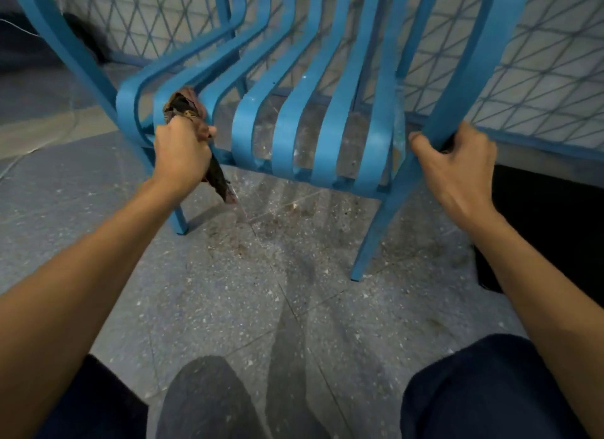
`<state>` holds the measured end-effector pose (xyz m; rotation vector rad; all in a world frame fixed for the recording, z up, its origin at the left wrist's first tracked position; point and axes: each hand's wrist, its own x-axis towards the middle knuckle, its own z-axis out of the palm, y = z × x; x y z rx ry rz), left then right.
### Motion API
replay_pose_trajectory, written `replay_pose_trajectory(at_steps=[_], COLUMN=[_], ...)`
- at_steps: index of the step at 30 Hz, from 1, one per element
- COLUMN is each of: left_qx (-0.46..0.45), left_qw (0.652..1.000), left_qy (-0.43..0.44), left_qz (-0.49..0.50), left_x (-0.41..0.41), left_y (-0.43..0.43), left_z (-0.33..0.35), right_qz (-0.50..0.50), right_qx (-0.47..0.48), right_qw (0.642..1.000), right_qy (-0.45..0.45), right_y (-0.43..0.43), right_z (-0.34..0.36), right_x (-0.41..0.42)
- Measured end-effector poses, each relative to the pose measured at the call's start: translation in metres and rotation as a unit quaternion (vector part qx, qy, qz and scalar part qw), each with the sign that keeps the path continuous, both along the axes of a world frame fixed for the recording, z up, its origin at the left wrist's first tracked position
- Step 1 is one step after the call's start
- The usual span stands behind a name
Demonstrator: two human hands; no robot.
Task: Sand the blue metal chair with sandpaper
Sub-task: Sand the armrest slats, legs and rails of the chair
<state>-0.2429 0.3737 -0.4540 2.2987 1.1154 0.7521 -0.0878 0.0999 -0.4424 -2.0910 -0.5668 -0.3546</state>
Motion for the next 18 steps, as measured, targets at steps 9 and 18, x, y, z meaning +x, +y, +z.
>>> replay_pose_trajectory(at_steps=[9,18], left_qx=[-0.019,-0.022], left_qw=[0.999,0.998], left_qy=[0.004,-0.019], left_qz=[-0.050,-0.057], left_x=[0.025,0.025], left_y=[0.022,0.012], left_z=[0.003,-0.005], right_qz=[0.005,0.031], right_qx=[-0.002,-0.028], right_qw=[1.000,0.999], right_qy=[-0.025,-0.021], right_y=[-0.002,-0.020], right_z=[-0.011,-0.006], right_x=[-0.016,-0.010])
